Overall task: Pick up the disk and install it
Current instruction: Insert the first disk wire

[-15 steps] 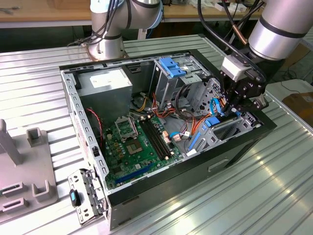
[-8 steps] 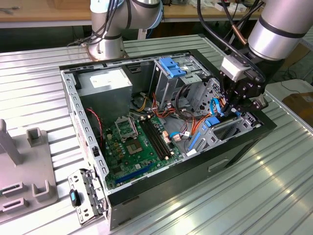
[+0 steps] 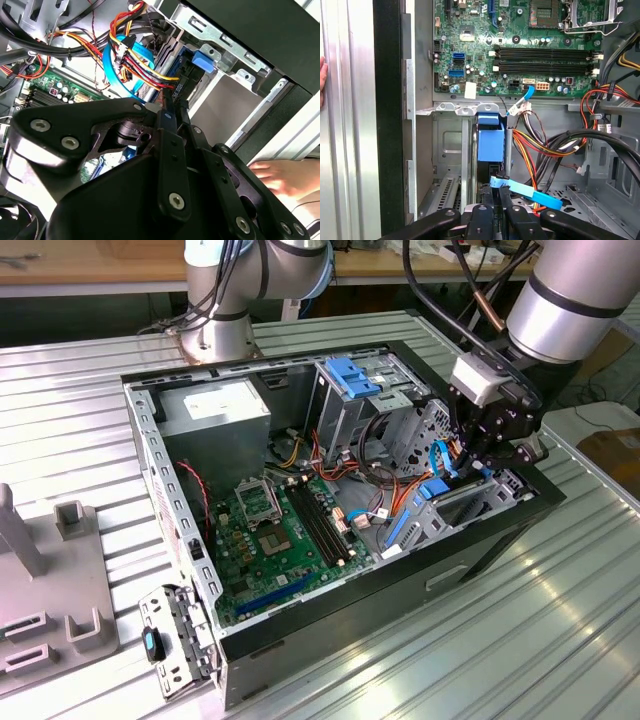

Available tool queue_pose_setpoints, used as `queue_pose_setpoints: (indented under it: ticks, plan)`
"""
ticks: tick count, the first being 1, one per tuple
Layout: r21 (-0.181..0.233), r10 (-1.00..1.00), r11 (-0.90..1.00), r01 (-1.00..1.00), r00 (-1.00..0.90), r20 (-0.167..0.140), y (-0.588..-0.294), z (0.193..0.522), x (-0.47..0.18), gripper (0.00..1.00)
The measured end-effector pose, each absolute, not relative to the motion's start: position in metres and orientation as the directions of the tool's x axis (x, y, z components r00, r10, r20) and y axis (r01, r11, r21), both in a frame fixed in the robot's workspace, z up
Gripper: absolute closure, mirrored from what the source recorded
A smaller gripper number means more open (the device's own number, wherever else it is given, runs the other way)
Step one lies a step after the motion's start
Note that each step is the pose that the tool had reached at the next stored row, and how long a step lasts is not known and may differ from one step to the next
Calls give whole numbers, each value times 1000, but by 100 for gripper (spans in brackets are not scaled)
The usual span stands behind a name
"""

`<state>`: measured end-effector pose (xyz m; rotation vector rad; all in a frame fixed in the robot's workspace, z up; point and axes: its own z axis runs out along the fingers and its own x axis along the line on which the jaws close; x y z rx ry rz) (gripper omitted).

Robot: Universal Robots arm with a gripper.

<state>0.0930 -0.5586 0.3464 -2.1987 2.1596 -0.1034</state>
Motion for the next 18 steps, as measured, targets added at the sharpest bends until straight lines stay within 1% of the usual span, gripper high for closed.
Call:
queue_pose_setpoints:
  ticks: [5, 6, 7, 8, 18]
  plan:
    - [-89, -1000, -18, -996, 18, 7, -559, 346, 93, 84]
    - [-93, -1000, -18, -995, 18, 6, -559, 346, 93, 84]
    - [-110, -1000, -18, -994, 18, 5, -559, 346, 93, 84]
    - [-113, -1000, -18, -993, 18, 5, -559, 346, 93, 84]
    - [-116, -1000, 17, -993, -18, 5, -558, 346, 91, 84]
